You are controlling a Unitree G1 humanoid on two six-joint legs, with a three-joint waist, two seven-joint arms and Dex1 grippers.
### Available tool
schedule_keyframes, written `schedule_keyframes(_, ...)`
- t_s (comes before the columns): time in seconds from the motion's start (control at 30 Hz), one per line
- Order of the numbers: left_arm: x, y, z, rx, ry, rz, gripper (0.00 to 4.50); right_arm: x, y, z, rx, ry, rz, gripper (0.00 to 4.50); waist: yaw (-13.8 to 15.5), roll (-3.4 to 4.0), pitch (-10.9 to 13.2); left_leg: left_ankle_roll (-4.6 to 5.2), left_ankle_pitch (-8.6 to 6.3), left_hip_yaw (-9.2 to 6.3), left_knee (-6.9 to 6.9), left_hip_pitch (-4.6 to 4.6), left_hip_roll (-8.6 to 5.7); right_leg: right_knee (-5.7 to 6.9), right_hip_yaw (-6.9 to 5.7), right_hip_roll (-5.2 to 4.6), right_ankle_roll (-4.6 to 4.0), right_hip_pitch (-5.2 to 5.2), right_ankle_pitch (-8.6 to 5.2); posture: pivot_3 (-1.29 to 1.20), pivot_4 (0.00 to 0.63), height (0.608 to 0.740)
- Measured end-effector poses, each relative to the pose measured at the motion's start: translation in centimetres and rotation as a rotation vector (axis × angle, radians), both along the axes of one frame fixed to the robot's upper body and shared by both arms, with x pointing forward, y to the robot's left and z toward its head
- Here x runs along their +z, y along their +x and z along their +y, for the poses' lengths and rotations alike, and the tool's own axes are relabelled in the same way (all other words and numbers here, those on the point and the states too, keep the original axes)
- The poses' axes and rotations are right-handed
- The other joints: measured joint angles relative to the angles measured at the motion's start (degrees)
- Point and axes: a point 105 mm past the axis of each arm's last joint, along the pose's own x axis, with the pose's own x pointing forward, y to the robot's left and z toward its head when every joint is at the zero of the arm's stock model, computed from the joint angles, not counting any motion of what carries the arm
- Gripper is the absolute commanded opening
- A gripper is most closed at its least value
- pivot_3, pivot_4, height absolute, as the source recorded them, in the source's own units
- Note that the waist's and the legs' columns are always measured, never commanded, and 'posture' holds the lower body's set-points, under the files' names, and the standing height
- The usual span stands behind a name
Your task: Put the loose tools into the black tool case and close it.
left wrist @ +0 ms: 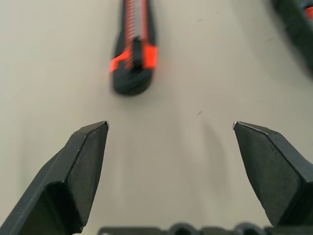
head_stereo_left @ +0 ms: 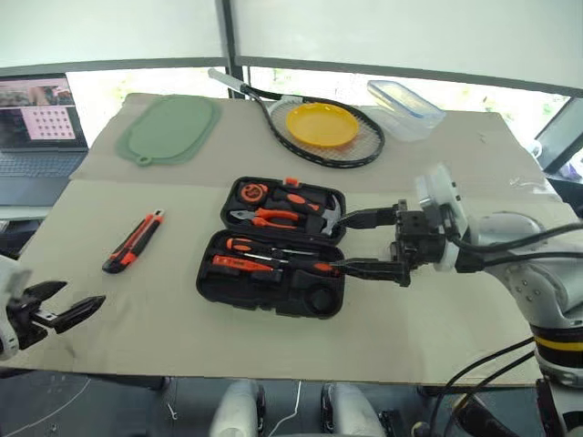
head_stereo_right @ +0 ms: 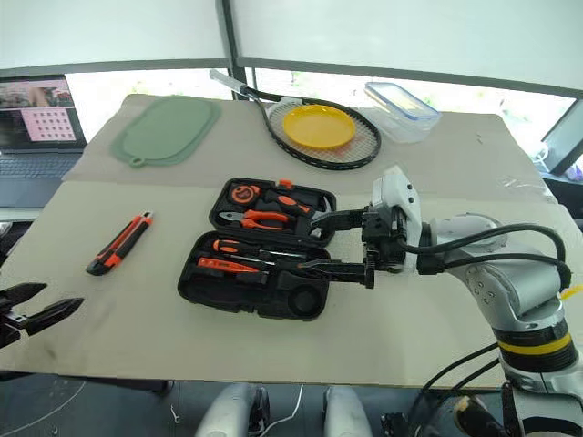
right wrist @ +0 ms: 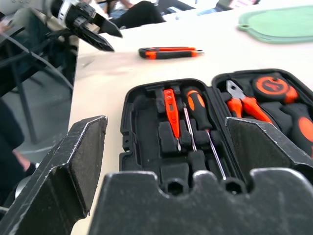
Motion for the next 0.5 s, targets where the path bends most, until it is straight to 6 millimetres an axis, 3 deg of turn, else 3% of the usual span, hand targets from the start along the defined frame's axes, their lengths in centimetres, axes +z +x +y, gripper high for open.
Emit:
schedule_keyframes(0.13,1.3,2.6,-0.4,-0.032,0.034,-0.034,4.42,0.0,0.1,0.1,0.004,-0.002,-0.004,4.5,0.14,-0.03,-0.02,-0.02,0.0,0.04,-0.02,-0.02,0.0,0.06,-0.02,-0.04,0.0,0.08,0.12,0.0,0.15,0.738)
schedule_keyframes(0.23,1.9,5.6,-1.4,-0.091,0.043,-0.035,4.42,-0.1,0.0,0.2,0.007,0.006,-0.002,4.5,-0.17,-0.02,-0.03,-0.06,0.03,0.11,-0.12,-0.04,0.0,0.1,-0.04,-0.01,0.3,0.06,0.31,0.0,0.15,0.738)
schedule_keyframes(0.3,1.9,7.7,-1.4,-0.1,0.049,-0.008,4.42,-0.4,-0.3,0.2,0.006,0.006,0.001,4.5,-0.38,-0.02,-0.03,-0.16,0.1,0.16,-0.3,-0.04,-0.01,0.07,-0.04,0.07,0.28,0.02,0.32,0.0,0.15,0.738)
schedule_keyframes(0.5,0.2,11.0,-0.4,-0.069,0.093,0.093,4.42,-0.4,-1.0,0.5,0.012,0.008,-0.005,4.5,-1.41,-0.03,-0.03,-0.28,0.18,0.43,-0.65,-0.02,-0.02,0.05,-0.03,0.23,0.17,-0.17,0.28,0.0,0.15,0.738)
